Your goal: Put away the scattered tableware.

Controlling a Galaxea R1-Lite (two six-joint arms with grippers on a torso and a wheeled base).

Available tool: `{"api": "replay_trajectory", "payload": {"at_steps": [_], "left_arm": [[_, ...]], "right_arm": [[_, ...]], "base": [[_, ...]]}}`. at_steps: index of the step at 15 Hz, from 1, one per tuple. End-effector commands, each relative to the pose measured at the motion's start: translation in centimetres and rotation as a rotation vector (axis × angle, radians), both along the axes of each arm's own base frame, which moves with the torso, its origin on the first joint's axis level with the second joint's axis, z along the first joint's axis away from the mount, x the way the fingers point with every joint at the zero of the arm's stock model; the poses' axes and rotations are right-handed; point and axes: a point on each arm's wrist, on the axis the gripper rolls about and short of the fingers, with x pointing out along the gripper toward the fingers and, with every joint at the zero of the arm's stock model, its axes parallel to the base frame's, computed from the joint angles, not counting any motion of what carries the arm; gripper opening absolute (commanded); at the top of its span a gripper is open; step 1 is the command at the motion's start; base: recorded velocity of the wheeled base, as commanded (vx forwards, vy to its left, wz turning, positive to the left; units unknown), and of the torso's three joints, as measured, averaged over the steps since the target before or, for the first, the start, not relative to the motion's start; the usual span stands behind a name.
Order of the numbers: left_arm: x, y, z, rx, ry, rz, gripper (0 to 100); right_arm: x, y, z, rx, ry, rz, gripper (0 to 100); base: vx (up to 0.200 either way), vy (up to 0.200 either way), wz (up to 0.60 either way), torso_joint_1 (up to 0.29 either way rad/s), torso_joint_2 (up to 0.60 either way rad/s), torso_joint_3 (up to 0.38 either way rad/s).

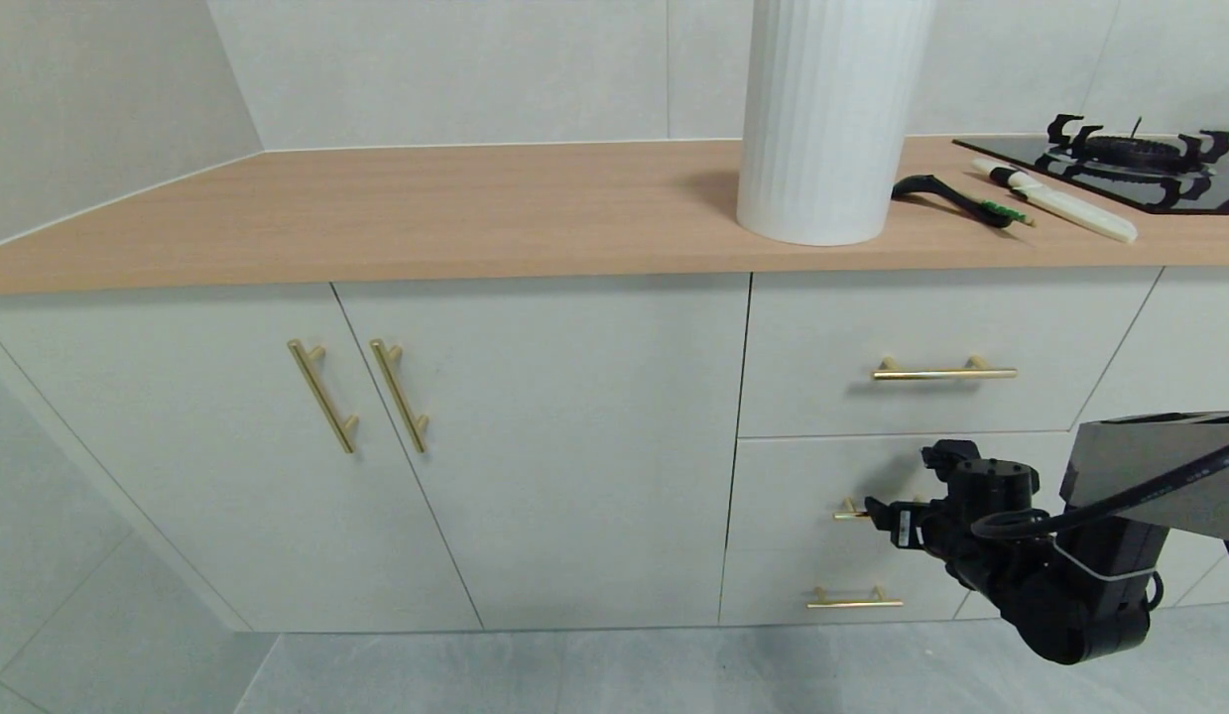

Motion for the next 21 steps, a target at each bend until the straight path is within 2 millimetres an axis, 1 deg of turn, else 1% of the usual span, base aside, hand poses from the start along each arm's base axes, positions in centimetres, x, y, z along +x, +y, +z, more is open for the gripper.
{"api": "replay_trajectory", "payload": {"at_steps": [1, 6, 9, 11, 15, 16, 17, 18, 19, 21], "left_arm": [[0.0, 0.0, 0.0, 0.000, 0.001, 0.000, 100], [0.0, 0.0, 0.0, 0.000, 0.001, 0.000, 100], [0.0, 0.0, 0.0, 0.000, 0.001, 0.000, 100], [0.0, 0.0, 0.0, 0.000, 0.001, 0.000, 100], [0.0, 0.0, 0.0, 0.000, 0.001, 0.000, 100], [0.0, 0.0, 0.0, 0.000, 0.001, 0.000, 100], [0.0, 0.0, 0.0, 0.000, 0.001, 0.000, 100], [0.0, 0.0, 0.0, 0.000, 0.001, 0.000, 100], [0.0, 0.0, 0.0, 0.000, 0.001, 0.000, 100], [0.0, 0.0, 0.0, 0.000, 0.001, 0.000, 100]], "right_arm": [[-0.1, 0.0, -0.4, -0.003, 0.017, 0.000, 100], [-1.6, -0.3, -0.8, -0.037, 0.073, 0.021, 100], [-1.8, -0.3, -0.7, -0.048, 0.080, 0.026, 100], [-1.9, -0.3, -0.4, -0.048, 0.075, 0.028, 100], [-3.0, -0.4, 1.4, -0.069, 0.081, 0.044, 100], [-3.8, -0.5, 2.7, -0.073, 0.101, 0.052, 100], [-3.8, -0.5, 2.7, -0.073, 0.101, 0.052, 100], [-4.9, -0.6, 5.3, -0.060, 0.112, 0.081, 100], [-5.9, -0.7, 7.4, -0.048, 0.122, 0.107, 100], [-8.1, -0.7, 11.0, -0.034, 0.148, 0.149, 100]], "base": [[0.000, 0.000, 0.00, 0.000, 0.00, 0.000], [0.000, 0.000, 0.00, 0.000, 0.00, 0.000], [0.000, 0.000, 0.00, 0.000, 0.00, 0.000], [0.000, 0.000, 0.00, 0.000, 0.00, 0.000], [0.000, 0.000, 0.00, 0.000, 0.00, 0.000], [0.000, 0.000, 0.00, 0.000, 0.00, 0.000], [0.000, 0.000, 0.00, 0.000, 0.00, 0.000], [0.000, 0.000, 0.00, 0.000, 0.00, 0.000], [0.000, 0.000, 0.00, 0.000, 0.00, 0.000], [0.000, 0.000, 0.00, 0.000, 0.00, 0.000]]}}
